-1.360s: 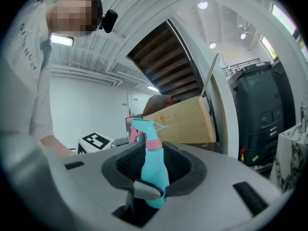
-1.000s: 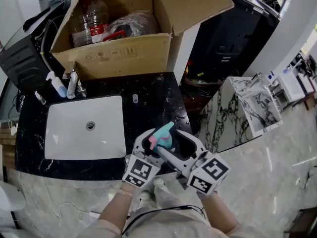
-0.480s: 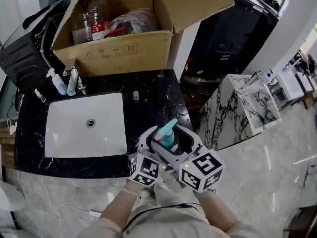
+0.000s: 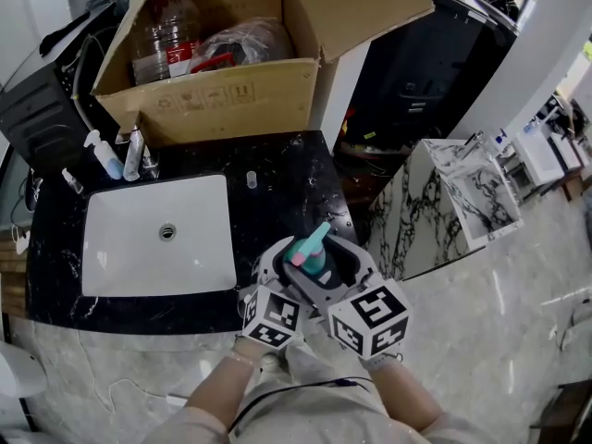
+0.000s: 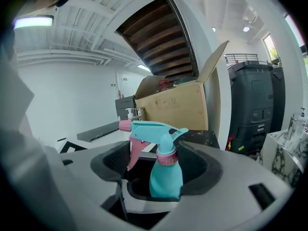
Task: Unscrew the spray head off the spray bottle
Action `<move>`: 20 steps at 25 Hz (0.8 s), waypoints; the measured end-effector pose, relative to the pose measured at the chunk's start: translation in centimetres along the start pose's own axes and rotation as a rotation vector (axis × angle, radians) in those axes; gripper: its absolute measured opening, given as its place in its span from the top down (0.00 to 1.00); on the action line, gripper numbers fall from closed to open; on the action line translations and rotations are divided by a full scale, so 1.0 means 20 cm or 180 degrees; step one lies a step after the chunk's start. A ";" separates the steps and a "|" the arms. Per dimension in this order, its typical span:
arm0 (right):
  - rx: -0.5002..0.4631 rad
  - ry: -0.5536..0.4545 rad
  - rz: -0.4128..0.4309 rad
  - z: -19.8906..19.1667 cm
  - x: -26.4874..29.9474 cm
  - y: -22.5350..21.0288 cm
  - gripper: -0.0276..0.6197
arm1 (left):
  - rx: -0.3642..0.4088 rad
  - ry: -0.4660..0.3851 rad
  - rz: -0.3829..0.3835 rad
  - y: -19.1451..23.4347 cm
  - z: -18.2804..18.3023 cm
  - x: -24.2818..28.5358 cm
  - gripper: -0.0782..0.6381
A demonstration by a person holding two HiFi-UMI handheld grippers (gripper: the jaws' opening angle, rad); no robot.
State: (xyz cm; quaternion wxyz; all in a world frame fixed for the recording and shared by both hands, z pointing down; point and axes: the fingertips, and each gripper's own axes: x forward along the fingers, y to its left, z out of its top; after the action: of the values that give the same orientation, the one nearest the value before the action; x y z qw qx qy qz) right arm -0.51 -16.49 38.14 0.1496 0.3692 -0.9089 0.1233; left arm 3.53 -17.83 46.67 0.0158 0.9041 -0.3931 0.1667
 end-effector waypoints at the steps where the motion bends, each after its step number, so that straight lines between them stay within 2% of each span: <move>1: -0.0011 0.0005 0.0016 0.00 0.00 0.00 0.47 | -0.0039 -0.0015 -0.0008 0.01 0.00 0.00 0.37; 8: -0.0030 0.0007 0.0160 0.01 -0.07 -0.01 0.53 | -0.0125 -0.0040 -0.0074 0.02 -0.01 -0.01 0.37; 15: 0.0143 -0.0078 0.0235 -0.01 -0.15 -0.06 0.59 | -0.0178 -0.0068 -0.0156 0.02 0.00 -0.02 0.37; 19: 0.0215 -0.0105 0.0103 -0.01 -0.19 -0.14 0.64 | -0.0196 -0.0082 -0.0176 0.02 0.00 -0.02 0.38; 20: 0.0215 -0.0096 0.0054 -0.01 -0.20 -0.17 0.68 | -0.0195 -0.0081 -0.0183 0.02 0.00 -0.02 0.38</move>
State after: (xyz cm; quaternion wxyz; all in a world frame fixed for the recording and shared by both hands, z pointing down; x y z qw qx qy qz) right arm 4.64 -16.20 37.35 0.1222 0.3681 -0.9095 0.1497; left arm 2.89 -17.78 46.52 0.0433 0.9162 -0.3721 0.1425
